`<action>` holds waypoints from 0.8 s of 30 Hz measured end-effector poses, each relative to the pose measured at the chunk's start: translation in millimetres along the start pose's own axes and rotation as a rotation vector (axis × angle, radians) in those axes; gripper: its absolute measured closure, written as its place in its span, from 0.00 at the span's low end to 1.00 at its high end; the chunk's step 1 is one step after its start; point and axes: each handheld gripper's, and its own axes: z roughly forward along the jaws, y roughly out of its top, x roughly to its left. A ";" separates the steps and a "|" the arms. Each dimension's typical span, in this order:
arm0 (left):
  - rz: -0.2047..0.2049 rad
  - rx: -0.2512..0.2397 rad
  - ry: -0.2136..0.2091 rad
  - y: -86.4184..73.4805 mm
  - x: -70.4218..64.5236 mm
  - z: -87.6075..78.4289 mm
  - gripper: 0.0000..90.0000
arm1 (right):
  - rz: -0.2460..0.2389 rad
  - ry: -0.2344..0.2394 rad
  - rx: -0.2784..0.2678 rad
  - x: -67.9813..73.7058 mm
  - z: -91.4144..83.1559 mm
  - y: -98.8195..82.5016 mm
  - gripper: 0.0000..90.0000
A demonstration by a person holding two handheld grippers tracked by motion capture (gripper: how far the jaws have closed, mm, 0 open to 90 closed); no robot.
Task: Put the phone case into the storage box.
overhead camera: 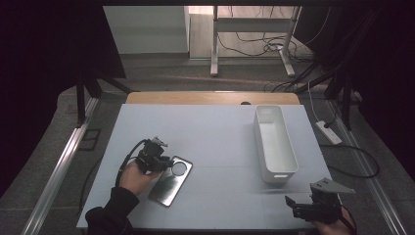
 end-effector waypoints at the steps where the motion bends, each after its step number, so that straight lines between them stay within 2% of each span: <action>1: -0.001 0.005 0.007 -2.0 0.6 -1.7 0.74 | 0.000 0.000 0.000 0.0 0.0 0.0 0.02; 5: -0.023 0.012 0.013 -9.2 3.6 -7.2 0.63 | 0.000 0.000 0.000 0.0 0.1 0.1 0.02; 6: -0.023 0.012 0.013 -9.2 3.6 -7.2 0.58 | 0.000 0.000 0.000 0.0 0.1 0.1 0.02; 7: -0.024 0.012 0.016 -11.0 4.2 -8.5 0.58 | -0.001 0.000 0.000 0.0 0.2 0.1 0.02; 12: -0.065 0.015 0.017 -19.1 7.4 -15.6 0.38 | 0.001 0.002 0.001 -0.1 0.2 0.2 0.02; 16: -0.093 0.014 0.018 -24.4 9.4 -19.5 0.26 | -0.001 0.002 0.001 0.0 0.3 0.3 0.02; 21: -0.094 0.022 0.002 -31.7 10.7 -23.2 0.09 | 0.000 0.003 0.000 -0.1 0.2 0.2 0.02; 24: -0.083 0.024 0.016 -36.1 9.7 -24.6 0.00 | 0.000 0.003 -0.003 0.0 0.2 0.2 0.02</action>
